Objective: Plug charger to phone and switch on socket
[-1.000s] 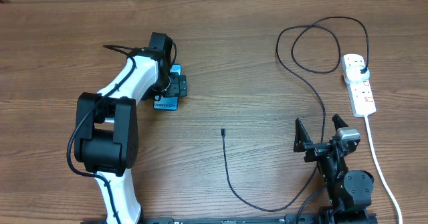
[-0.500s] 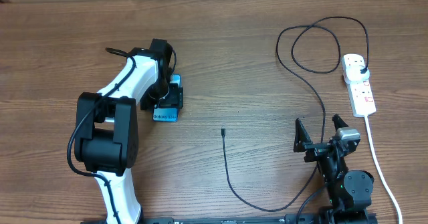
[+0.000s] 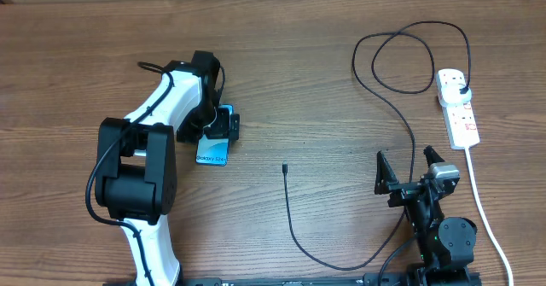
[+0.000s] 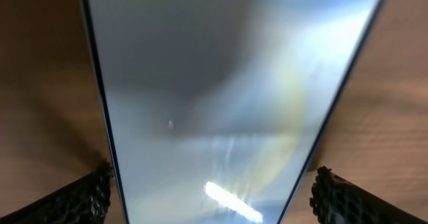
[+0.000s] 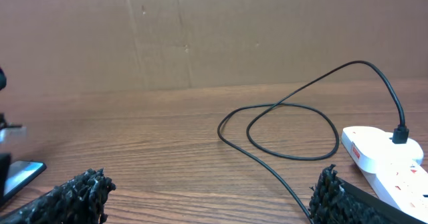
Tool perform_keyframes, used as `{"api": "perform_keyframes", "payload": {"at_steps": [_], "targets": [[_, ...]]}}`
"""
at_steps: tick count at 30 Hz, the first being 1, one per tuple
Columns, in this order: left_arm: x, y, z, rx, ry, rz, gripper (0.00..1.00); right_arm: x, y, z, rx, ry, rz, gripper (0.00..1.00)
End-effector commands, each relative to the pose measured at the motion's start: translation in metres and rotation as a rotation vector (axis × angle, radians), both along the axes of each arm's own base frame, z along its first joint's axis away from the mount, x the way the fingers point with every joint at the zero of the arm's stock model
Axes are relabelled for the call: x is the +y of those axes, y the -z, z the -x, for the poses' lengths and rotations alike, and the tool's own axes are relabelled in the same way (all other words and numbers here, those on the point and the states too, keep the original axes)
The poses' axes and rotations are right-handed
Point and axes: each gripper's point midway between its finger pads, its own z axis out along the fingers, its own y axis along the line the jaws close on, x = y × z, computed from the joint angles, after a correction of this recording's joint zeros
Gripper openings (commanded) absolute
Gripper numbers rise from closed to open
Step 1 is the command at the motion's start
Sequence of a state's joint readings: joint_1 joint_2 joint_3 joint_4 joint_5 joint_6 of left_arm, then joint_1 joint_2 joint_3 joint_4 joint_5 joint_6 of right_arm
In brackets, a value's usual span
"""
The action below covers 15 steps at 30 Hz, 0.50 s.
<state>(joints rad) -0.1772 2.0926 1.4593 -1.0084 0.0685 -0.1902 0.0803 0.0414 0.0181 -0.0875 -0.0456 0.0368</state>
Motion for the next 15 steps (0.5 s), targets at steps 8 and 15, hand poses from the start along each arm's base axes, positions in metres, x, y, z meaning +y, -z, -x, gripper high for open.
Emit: {"api": "perform_keyframes", "payload": {"at_steps": [8,15], "targets": [[-0.008,0.012,-0.026,-0.091,-0.003,0.019,1.00,0.001,0.004,0.000,0.004,-0.006,0.004,1.00],[-0.006,0.016,-0.019,-0.072,-0.006,0.015,1.00,0.001,0.004,0.000,0.006,-0.006,0.005,1.00]]}}
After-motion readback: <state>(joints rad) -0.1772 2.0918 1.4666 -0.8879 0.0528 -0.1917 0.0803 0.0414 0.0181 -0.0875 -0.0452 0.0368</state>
